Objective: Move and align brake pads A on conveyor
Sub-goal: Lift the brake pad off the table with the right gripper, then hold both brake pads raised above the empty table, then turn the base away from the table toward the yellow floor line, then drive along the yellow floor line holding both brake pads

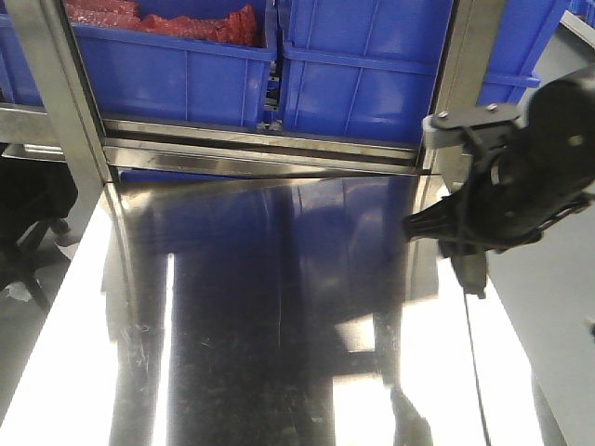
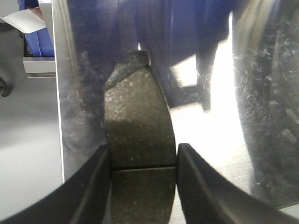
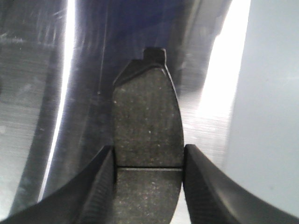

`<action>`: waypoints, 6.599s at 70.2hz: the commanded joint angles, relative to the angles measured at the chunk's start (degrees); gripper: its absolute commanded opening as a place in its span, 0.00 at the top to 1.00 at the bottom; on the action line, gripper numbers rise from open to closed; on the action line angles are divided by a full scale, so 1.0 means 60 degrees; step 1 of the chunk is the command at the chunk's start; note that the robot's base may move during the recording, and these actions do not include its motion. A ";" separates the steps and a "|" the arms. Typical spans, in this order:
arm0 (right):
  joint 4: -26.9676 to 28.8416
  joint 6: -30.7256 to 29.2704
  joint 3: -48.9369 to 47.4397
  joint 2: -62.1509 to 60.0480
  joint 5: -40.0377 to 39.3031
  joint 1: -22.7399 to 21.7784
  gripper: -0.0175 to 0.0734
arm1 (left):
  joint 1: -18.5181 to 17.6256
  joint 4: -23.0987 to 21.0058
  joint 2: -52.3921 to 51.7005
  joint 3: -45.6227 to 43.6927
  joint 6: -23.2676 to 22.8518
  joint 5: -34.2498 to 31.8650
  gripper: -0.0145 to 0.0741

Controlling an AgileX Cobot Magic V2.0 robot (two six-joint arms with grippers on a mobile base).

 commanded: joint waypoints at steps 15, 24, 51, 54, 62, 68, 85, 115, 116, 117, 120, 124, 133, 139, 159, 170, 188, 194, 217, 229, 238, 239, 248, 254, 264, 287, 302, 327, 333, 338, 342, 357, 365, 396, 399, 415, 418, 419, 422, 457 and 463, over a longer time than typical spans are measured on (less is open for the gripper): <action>-0.0274 -0.0328 0.1850 -0.2508 -0.1063 -0.0681 0.79 | -0.0027 0.0039 0.0019 -0.0297 -0.0007 -0.0645 0.85; -0.0264 -0.0597 0.3010 -0.3378 -0.1147 -0.0925 0.79 | -0.0027 0.0039 0.0019 -0.0297 -0.0007 -0.0645 0.85; -0.0412 -0.0785 0.5071 -0.5815 -0.1356 -0.1004 0.79 | -0.0027 0.0039 0.0019 -0.0297 -0.0007 -0.0645 0.85; -0.0412 -0.0774 0.5235 -0.5982 -0.1388 -0.1004 0.79 | -0.0027 0.0039 0.0019 -0.0297 -0.0007 -0.0645 0.85; -0.0412 -0.0620 0.5608 -0.6418 -0.1528 -0.1004 0.79 | -0.0027 0.0039 0.0019 -0.0297 -0.0007 -0.0645 0.85; -0.0404 -0.0460 0.5852 -0.6718 -0.1628 -0.1004 0.79 | -0.0027 0.0039 0.0019 -0.0297 -0.0007 -0.0645 0.85; -0.0404 -0.0093 0.6625 -0.7355 -0.2097 -0.1004 0.79 | -0.0027 0.0039 0.0019 -0.0297 -0.0007 -0.0645 0.85; -0.0520 -0.0065 0.6741 -0.7416 -0.2331 -0.1004 0.79 | -0.0027 0.0039 0.0019 -0.0297 -0.0007 -0.0645 0.85; -0.0532 -0.0065 0.6741 -0.7416 -0.2331 -0.1004 0.79 | -0.0027 0.0039 0.0019 -0.0297 -0.0007 -0.0645 0.85; -0.0532 -0.0083 0.6741 -0.7416 -0.2331 -0.1004 0.79 | -0.0027 0.0039 0.0019 -0.0297 -0.0007 -0.0645 0.85; -0.0532 -0.0094 0.6741 -0.7416 -0.2294 -0.1004 0.79 | -0.0027 0.0039 0.0019 -0.0297 -0.0007 -0.0645 0.85; -0.0523 -0.0094 0.6741 -0.7416 -0.2176 -0.1004 0.79 | -0.0027 0.0039 0.0019 -0.0297 -0.0007 -0.0645 0.85; -0.0523 -0.0094 0.6741 -0.7416 -0.1984 -0.1004 0.79 | -0.0027 0.0039 0.0019 -0.0297 -0.0007 -0.0645 0.85; -0.0523 -0.0094 0.6741 -0.7416 -0.1972 -0.1004 0.79 | -0.0027 0.0039 0.0019 -0.0297 -0.0007 -0.0645 0.84; -0.0523 -0.0094 0.6741 -0.7416 -0.1972 -0.1004 0.79 | -0.0027 0.0039 0.0019 -0.0297 -0.0007 -0.0645 0.84; -0.0523 -0.0094 0.6741 -0.7416 -0.1960 -0.1004 0.79 | -0.0027 0.0039 0.0019 -0.0297 -0.0007 -0.0645 0.84; -0.0523 -0.0094 0.6741 -0.7416 -0.1937 -0.1004 0.79 | -0.0027 0.0039 0.0019 -0.0297 -0.0007 -0.0645 0.84; -0.0523 -0.0094 0.6741 -0.7416 -0.1937 -0.1004 0.79 | -0.0027 0.0039 0.0019 -0.0297 -0.0007 -0.0645 0.84; -0.0523 -0.0094 0.6741 -0.7416 -0.1937 -0.1004 0.79 | -0.0027 0.0039 0.0019 -0.0297 -0.0007 -0.0645 0.84; -0.0523 -0.0094 0.6741 -0.7416 -0.1928 -0.1004 0.79 | -0.0027 0.0039 0.0019 -0.0297 -0.0007 -0.0645 0.84; -0.0523 -0.0094 0.6741 -0.7416 -0.1928 -0.1004 0.79 | -0.0027 0.0039 0.0019 -0.0297 -0.0007 -0.0645 0.84; -0.0523 -0.0094 0.6741 -0.7416 -0.1928 -0.1004 0.79 | -0.0027 0.0039 0.0019 -0.0297 -0.0007 -0.0645 0.84; -0.0523 -0.0094 0.6741 -0.7416 -0.1932 -0.1004 0.79 | -0.0027 0.0039 0.0019 -0.0297 -0.0007 -0.0645 0.84; -0.0523 -0.0094 0.6741 -0.7416 -0.1932 -0.1004 0.79 | -0.0027 0.0039 0.0019 -0.0297 -0.0007 -0.0645 0.84; -0.0523 -0.0094 0.6741 -0.7416 -0.1932 -0.1004 0.79 | -0.0027 0.0039 0.0019 -0.0297 -0.0007 -0.0645 0.84; -0.0523 -0.0094 0.6741 -0.7416 -0.1932 -0.1004 0.79 | -0.0027 0.0039 0.0019 -0.0297 -0.0007 -0.0645 0.84; -0.0523 -0.0094 0.6741 -0.7416 -0.1923 -0.1004 0.79 | -0.0027 0.0039 0.0019 -0.0297 -0.0007 -0.0645 0.84; -0.0515 -0.0094 0.6741 -0.7416 -0.1896 -0.1004 0.79 | -0.0027 0.0039 0.0019 -0.0297 -0.0007 -0.0645 0.84; -0.0515 -0.0094 0.6741 -0.7416 -0.1896 -0.1004 0.79 | -0.0027 0.0039 0.0019 -0.0297 -0.0007 -0.0645 0.84; -0.0515 -0.0094 0.6741 -0.7416 -0.1896 -0.1004 0.79 | -0.0027 0.0039 0.0019 -0.0297 -0.0007 -0.0645 0.84; -0.0515 -0.0094 0.6741 -0.7416 -0.1896 -0.1004 0.79 | -0.0027 0.0039 0.0019 -0.0297 -0.0007 -0.0645 0.84; -0.0515 -0.0094 0.6741 -0.7416 -0.1896 -0.1004 0.79 | -0.0027 0.0039 0.0019 -0.0297 -0.0007 -0.0645 0.84; -0.0515 -0.0094 0.6741 -0.7416 -0.1884 -0.1004 0.79 | -0.0027 0.0039 0.0019 -0.0297 -0.0007 -0.0645 0.84; -0.0515 -0.0094 0.6741 -0.7416 -0.1183 -0.1004 0.79 | -0.0027 0.0030 0.0019 -0.0297 -0.0007 -0.0645 0.84; -0.0515 -0.0094 0.6741 -0.7416 -0.1129 -0.1004 0.79 | -0.0027 0.0030 0.0019 -0.0297 -0.0007 -0.0645 0.84; -0.0515 -0.0094 0.6741 -0.7416 -0.0693 -0.1004 0.79 | -0.0027 0.0030 0.0019 -0.0297 -0.0007 -0.0645 0.84; -0.0515 -0.0094 0.6741 -0.7416 -0.0561 -0.1004 0.79 | -0.0027 0.0030 0.0019 -0.0297 -0.0007 -0.0645 0.84; -0.0515 -0.0094 0.6741 -0.7416 -0.0514 -0.1004 0.79 | -0.0027 0.0030 0.0019 -0.0297 -0.0007 -0.0645 0.84; -0.0515 -0.0094 0.6741 -0.7416 -0.0399 -0.1004 0.79 | -0.0027 0.0030 0.0019 -0.0297 -0.0007 -0.0645 0.84; -0.0515 -0.0094 0.6741 -0.7416 0.1283 -0.1004 0.79 | -0.0027 0.0030 0.0019 -0.0297 -0.0007 -0.0645 0.84; -0.0515 -0.0094 0.6741 -0.7416 0.1560 -0.1004 0.79 | -0.0027 0.0030 0.0019 -0.0297 -0.0007 -0.0645 0.84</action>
